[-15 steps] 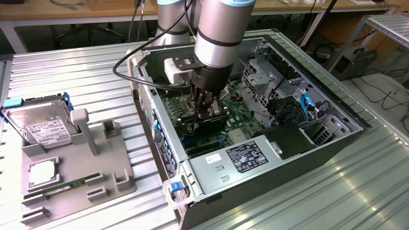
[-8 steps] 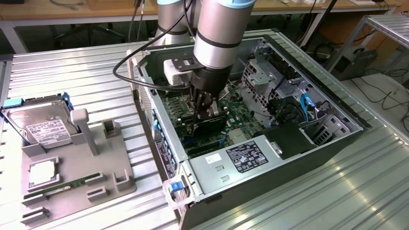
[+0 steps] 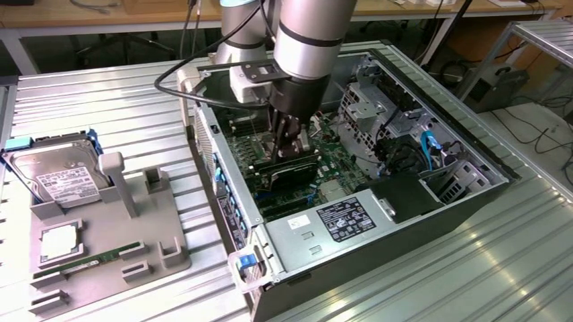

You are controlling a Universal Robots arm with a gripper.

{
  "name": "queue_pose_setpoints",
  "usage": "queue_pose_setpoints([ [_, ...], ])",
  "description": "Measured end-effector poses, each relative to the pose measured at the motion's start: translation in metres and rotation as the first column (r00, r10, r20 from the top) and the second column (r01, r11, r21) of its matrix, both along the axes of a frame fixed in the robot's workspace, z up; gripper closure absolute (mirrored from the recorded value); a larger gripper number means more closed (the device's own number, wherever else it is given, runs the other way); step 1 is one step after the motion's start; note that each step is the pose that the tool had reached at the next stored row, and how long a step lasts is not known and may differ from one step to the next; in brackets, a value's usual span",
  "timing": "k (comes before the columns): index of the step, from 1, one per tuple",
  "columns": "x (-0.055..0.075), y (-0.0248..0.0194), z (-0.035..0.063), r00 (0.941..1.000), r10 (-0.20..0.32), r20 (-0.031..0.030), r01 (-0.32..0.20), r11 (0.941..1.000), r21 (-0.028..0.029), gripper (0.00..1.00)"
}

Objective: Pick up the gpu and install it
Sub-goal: 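Press down on the gpu until it lock into place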

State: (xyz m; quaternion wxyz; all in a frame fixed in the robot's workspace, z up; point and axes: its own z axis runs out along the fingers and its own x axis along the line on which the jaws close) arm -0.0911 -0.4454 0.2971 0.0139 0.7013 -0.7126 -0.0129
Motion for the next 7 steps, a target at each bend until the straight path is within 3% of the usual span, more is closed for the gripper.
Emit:
queue_pose_setpoints([
  [7,0.0,0.0001,0.0006,1.0,0.0,0.0,0.0,1.0,-0.0002,0.87],
])
